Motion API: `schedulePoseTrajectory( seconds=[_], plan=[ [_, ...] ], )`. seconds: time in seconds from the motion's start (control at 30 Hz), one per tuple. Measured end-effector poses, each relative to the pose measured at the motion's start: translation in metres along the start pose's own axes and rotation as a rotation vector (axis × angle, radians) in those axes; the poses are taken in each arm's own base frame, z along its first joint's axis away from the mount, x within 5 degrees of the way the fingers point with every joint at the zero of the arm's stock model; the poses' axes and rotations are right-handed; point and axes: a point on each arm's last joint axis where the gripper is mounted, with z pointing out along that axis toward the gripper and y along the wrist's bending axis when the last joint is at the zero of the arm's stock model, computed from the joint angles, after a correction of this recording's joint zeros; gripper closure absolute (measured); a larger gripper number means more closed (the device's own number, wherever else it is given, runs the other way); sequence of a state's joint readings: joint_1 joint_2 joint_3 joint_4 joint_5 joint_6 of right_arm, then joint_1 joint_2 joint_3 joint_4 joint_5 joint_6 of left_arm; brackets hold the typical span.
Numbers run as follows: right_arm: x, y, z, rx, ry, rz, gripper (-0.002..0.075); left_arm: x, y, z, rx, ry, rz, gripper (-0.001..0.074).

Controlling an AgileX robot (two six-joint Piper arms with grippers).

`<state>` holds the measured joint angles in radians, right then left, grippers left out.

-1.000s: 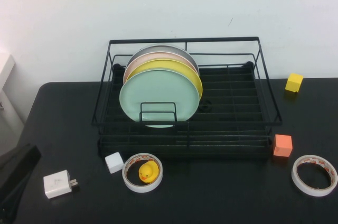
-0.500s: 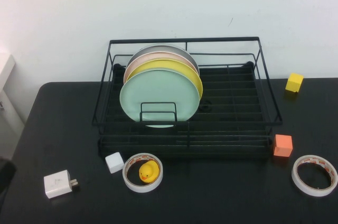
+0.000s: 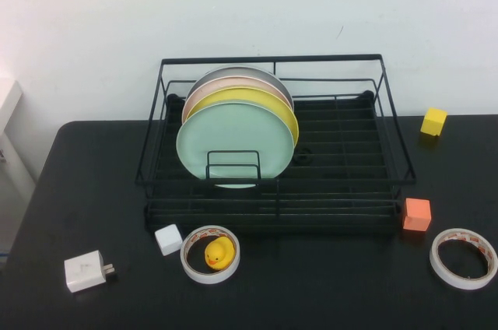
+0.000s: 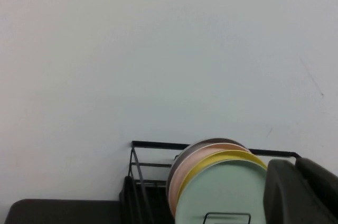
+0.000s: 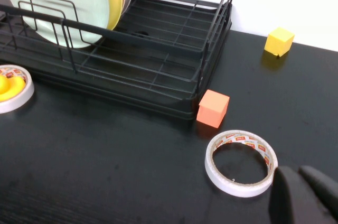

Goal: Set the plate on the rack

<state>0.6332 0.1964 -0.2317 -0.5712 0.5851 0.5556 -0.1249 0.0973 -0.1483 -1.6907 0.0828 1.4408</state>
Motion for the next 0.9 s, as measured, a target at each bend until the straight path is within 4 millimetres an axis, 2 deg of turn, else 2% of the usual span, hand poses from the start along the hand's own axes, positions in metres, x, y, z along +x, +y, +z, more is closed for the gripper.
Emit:
schedulePoseTrajectory(
  seconds=[0.13, 0.2, 0.4, 0.53, 0.9],
  plan=[
    [0.000, 0.000, 0.000, 0.000, 0.000, 0.000, 0.0728, 0.007, 0.001, -0.005, -0.011, 0.037, 0.023, 0.0736],
    [0.000, 0.000, 0.000, 0.000, 0.000, 0.000, 0.0728, 0.014, 0.002, -0.007, -0.028, 0.075, -0.044, 0.0736],
    [0.000, 0.000, 0.000, 0.000, 0.001, 0.000, 0.0728, 0.061, 0.020, -0.012, -0.149, 0.227, -0.161, 0.0736],
    [0.000, 0.000, 0.000, 0.001, 0.002, 0.000, 0.0728, 0.076, 0.021, -0.016, -0.170, 0.358, -0.195, 0.0736],
    [0.000, 0.000, 0.000, 0.001, 0.002, 0.000, 0.0728, 0.078, 0.022, -0.017, -0.182, 0.374, -0.166, 0.0736]
  ],
)
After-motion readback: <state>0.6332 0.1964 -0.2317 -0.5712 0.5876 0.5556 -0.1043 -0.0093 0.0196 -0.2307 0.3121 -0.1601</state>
